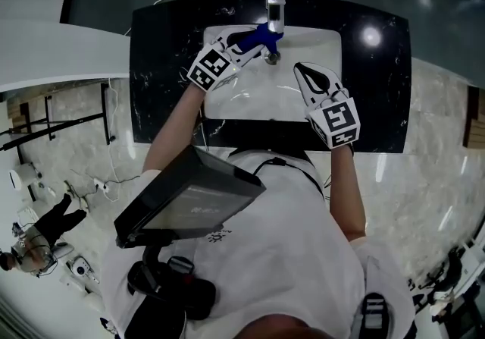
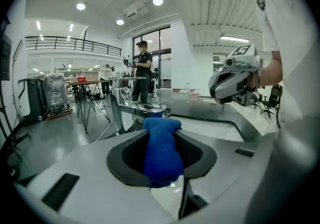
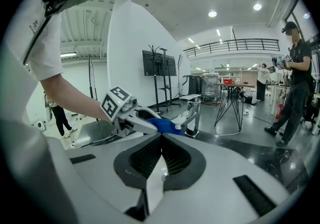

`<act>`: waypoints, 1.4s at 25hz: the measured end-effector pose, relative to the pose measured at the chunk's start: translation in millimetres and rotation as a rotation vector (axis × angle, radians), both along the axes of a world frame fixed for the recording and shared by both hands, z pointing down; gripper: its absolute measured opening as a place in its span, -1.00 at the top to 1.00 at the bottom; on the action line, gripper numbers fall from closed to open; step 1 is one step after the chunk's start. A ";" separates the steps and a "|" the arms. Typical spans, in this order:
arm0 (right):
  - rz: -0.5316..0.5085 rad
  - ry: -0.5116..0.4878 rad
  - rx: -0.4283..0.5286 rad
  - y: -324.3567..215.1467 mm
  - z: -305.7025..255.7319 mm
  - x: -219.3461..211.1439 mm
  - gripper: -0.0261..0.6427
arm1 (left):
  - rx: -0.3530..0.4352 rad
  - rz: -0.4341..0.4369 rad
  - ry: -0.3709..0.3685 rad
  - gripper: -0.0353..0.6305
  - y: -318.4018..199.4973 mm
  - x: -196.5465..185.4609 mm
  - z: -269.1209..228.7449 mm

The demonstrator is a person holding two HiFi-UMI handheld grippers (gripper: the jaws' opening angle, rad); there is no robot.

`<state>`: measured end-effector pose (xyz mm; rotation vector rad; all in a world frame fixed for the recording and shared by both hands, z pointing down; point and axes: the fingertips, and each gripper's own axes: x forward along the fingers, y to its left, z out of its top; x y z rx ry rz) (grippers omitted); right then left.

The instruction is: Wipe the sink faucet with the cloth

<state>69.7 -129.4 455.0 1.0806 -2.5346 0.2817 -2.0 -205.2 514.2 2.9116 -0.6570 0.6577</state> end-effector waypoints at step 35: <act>-0.012 0.008 0.007 9.0 -3.6 -4.2 0.91 | 0.065 -0.026 -0.009 0.52 2.2 -11.0 -22.6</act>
